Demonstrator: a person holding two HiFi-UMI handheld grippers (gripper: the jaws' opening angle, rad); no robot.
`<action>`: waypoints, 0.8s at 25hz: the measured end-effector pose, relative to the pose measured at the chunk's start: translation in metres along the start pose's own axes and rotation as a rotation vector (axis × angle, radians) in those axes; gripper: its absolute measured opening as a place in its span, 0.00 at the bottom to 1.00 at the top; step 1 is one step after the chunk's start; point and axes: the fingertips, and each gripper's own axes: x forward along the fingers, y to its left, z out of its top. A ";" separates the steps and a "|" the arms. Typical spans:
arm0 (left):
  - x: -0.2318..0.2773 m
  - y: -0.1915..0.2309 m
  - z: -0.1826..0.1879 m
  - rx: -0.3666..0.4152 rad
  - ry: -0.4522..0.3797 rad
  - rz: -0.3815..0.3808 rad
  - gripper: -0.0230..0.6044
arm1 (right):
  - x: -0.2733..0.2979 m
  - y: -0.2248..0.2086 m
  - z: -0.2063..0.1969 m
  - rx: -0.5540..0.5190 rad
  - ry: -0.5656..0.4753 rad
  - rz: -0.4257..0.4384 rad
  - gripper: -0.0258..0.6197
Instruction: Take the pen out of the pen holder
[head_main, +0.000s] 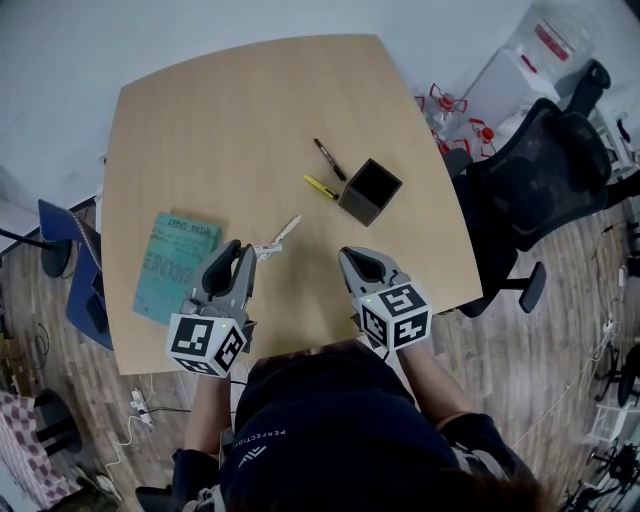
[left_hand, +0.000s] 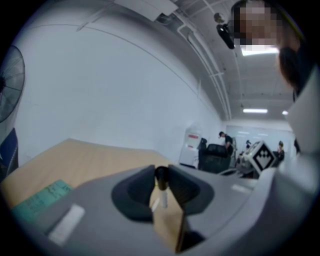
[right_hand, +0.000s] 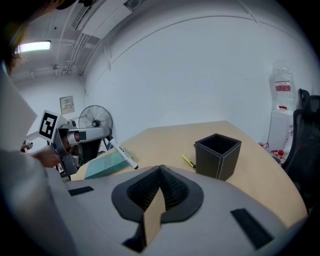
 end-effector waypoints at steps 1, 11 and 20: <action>-0.002 0.001 -0.002 -0.005 0.002 0.006 0.17 | 0.000 0.000 0.001 -0.001 -0.001 0.001 0.04; -0.017 0.006 -0.011 -0.025 0.012 0.044 0.17 | 0.005 0.008 0.005 -0.020 -0.004 0.023 0.04; -0.016 0.005 -0.012 -0.023 0.013 0.047 0.17 | 0.005 0.008 0.007 -0.009 -0.013 0.030 0.04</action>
